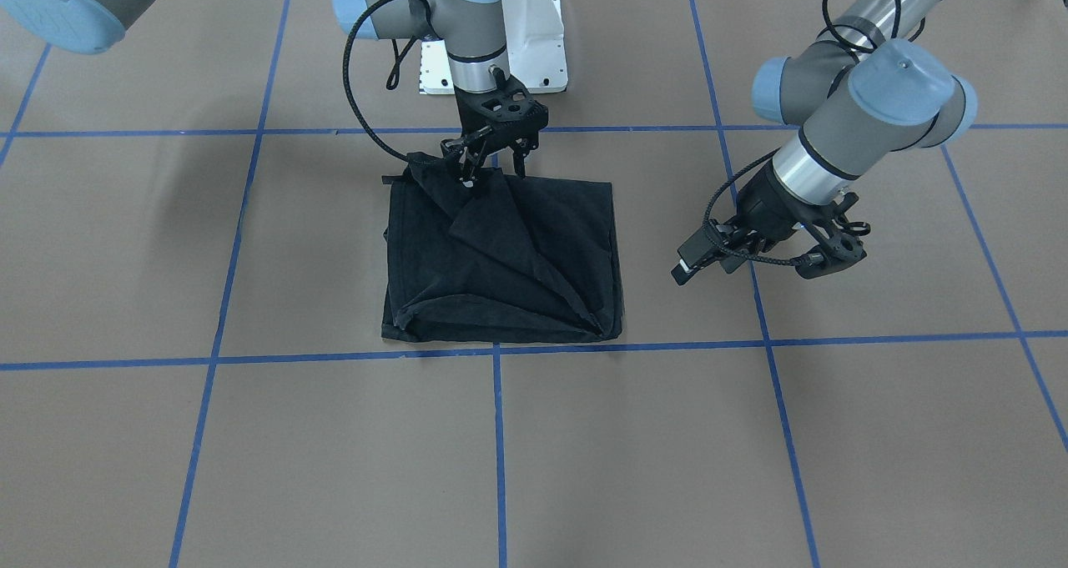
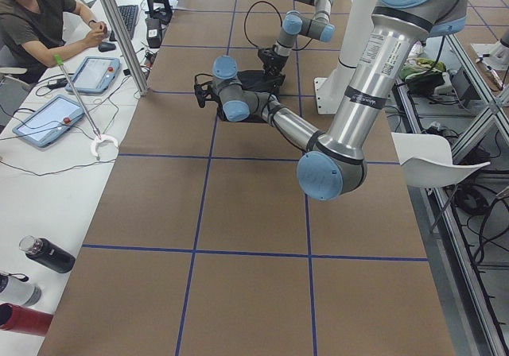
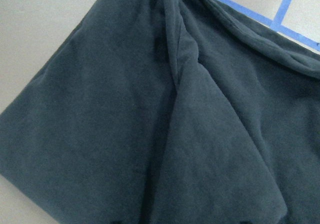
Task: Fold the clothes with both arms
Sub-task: 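Press and smooth the folded shirt's top with the right gripper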
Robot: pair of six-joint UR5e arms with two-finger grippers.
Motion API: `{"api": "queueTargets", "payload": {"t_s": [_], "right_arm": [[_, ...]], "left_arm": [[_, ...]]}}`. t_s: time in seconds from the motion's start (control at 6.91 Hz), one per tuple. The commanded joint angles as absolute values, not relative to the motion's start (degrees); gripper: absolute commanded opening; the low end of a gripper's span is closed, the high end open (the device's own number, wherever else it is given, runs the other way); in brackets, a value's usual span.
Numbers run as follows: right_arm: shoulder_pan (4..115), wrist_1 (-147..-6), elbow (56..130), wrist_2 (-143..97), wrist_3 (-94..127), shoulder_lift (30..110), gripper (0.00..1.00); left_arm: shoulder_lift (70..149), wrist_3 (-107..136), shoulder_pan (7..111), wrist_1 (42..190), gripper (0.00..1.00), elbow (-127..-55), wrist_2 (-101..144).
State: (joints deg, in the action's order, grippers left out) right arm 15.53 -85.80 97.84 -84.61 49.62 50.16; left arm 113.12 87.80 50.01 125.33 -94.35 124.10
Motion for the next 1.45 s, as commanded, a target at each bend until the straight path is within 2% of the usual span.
{"api": "queueTargets", "payload": {"t_s": [0.0, 0.43, 0.72, 1.16, 1.3], "right_arm": [[14.77, -85.96, 97.82, -84.55, 49.57, 50.71, 0.62], [13.8, -85.96, 97.82, -84.55, 49.57, 50.71, 0.62], [13.45, -85.96, 97.82, -84.46, 49.57, 51.24, 0.56], [13.36, -85.96, 98.0, -84.46, 49.57, 51.77, 0.11], [13.36, -85.96, 98.0, -84.46, 49.57, 51.85, 0.0]], "left_arm": [[113.12, 87.8, 49.92, 125.33, 0.99, -94.13, 124.01], [113.12, 87.8, 49.83, 125.33, 0.99, -94.13, 123.93], [113.12, 87.89, 49.83, 125.33, 0.99, -94.13, 123.93], [113.12, 87.8, 49.83, 125.33, 0.99, -94.13, 123.93], [113.12, 87.89, 49.83, 125.33, 0.99, -94.13, 123.93]]}}
